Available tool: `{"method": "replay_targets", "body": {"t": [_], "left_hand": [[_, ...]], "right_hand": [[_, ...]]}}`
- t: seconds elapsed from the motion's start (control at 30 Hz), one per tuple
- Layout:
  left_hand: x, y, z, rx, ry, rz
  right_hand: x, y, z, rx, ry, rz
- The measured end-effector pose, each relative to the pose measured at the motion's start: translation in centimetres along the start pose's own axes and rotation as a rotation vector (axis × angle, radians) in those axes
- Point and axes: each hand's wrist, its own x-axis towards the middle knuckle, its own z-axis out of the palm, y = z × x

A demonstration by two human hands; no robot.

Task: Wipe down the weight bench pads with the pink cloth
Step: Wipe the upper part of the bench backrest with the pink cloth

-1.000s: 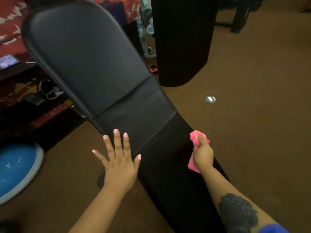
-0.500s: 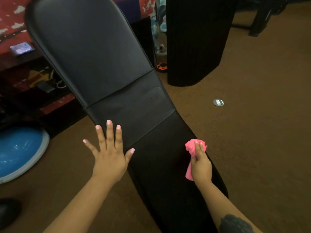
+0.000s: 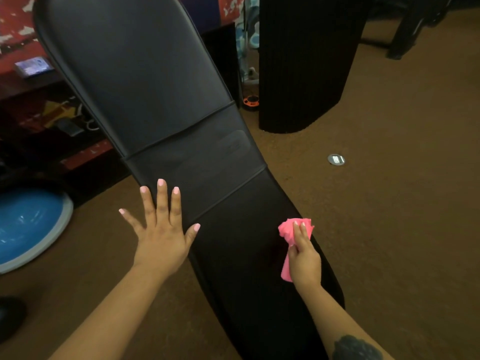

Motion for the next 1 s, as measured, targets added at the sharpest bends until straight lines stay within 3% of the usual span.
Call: {"method": "replay_targets", "body": {"t": [0.17, 0.43, 0.77, 1.0], "left_hand": [[0.1, -0.1, 0.0, -0.015, -0.002, 0.008], [0.1, 0.0, 0.1, 0.005, -0.025, 0.001], [0.4, 0.6, -0.7, 0.033, -0.116, -0.051], [0.2, 0.5, -0.8, 0.040, -0.127, -0.049]], "right_hand": [[2.4, -1.9, -0.5, 0.122, 0.025, 0.147], [0.3, -2.4, 0.5, -0.014, -0.021, -0.133], [1.9, -2.4, -0.8, 0.040, 0.019, 0.081], [-0.2, -3.2, 0.1, -0.106, -0.052, -0.130]]}}
